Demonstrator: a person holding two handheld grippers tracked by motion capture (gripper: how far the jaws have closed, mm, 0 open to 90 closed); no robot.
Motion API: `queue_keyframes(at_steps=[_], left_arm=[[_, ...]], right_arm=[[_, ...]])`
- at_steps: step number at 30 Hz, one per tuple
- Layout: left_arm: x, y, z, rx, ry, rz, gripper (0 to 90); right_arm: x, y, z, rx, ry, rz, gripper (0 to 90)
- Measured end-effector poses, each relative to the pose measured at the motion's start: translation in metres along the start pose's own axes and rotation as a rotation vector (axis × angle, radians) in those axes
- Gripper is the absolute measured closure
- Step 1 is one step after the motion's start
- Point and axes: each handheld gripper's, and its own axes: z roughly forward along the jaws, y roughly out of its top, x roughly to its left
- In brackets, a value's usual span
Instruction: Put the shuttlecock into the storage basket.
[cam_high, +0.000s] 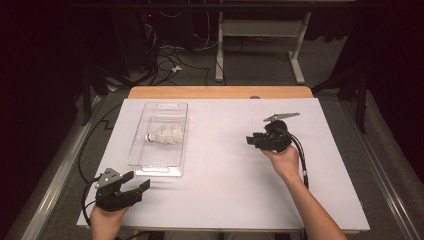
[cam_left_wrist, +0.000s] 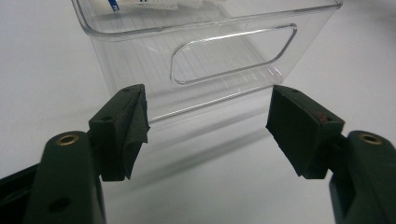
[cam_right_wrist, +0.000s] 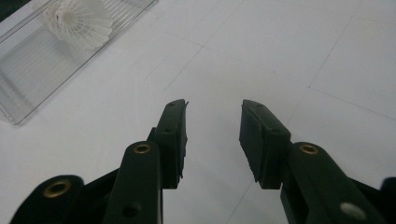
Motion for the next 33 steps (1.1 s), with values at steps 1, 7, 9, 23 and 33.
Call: queue_keyframes(at_steps=[1,7,9,23,33], left_arm=[[0.0,0.0,0.0,0.0,0.0,0.0,30.1],[0.0,0.0,0.0,0.001,0.0,0.0,30.1],[0.0,0.0,0.0,0.001,0.0,0.0,30.1],[0.0,0.0,0.0,0.001,0.0,-0.001,30.1],[0.0,0.0,0.0,0.003,0.001,0.0,30.1]], right_arm=[[0.0,0.0,-0.001,0.0,-0.001,0.001,61.5],[-0.003,-0.005,-0.004,-0.003,-0.004,0.007,61.5],[-0.005,-0.007,-0.005,-0.003,-0.005,0.008,61.6],[-0.011,-0.017,-0.012,-0.004,-0.014,0.029,61.5],[-0.017,-0.025,-0.017,-0.009,-0.019,0.043,61.4]])
